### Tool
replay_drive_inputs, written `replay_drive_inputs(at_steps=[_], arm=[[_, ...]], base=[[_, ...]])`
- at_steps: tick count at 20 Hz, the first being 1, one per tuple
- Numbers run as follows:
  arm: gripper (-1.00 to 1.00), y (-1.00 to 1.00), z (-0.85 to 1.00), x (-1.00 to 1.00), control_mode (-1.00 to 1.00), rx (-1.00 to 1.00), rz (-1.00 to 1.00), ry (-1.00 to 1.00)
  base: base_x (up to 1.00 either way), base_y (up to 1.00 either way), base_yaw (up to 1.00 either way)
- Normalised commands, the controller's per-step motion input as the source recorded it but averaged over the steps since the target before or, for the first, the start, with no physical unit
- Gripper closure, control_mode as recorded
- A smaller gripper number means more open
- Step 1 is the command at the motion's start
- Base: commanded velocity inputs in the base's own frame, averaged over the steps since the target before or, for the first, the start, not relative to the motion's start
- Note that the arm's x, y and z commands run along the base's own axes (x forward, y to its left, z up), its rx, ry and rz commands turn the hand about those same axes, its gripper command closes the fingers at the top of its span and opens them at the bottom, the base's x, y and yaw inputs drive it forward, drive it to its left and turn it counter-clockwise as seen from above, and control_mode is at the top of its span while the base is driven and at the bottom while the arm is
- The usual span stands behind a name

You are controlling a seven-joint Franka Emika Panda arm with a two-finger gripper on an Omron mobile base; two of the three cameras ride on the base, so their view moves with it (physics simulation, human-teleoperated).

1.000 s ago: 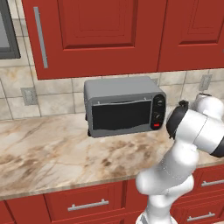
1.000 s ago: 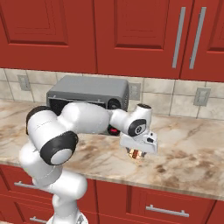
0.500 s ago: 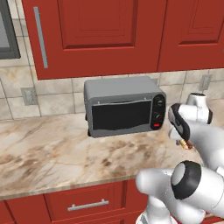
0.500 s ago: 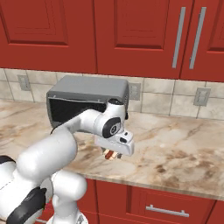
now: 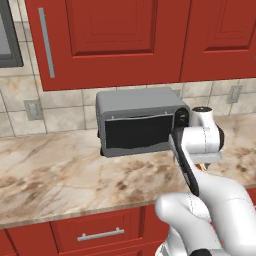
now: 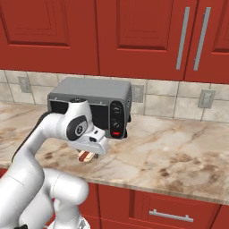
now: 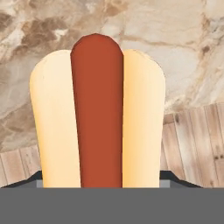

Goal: Store the hot dog in the freezer for long-term storage. Close the freezer door after placing the cooked food.

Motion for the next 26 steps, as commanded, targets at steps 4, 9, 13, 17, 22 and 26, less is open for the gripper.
replay_drive_inputs(at_steps=[4,9,13,17,22,26], arm=[[1.00,0.78,0.01,-0.17,-1.00,0.03,0.00,0.04],[1.00,0.71,0.00,-0.06,-1.00,0.00,0.00,0.04],[1.00,0.34,0.00,0.00,-1.00,0.02,0.00,0.12],[1.00,-0.02,0.00,0.00,-1.00,0.03,0.02,0.21],[1.00,-0.16,0.00,0.00,-1.00,0.03,0.06,0.13],[1.00,-0.17,0.00,-0.02,-1.00,0.05,0.08,0.05]], base=[[0.00,0.00,0.00],[0.00,0.00,0.00],[0.00,0.00,0.00],[0.00,0.00,0.00],[0.00,0.00,0.00],[0.00,0.00,0.00]])
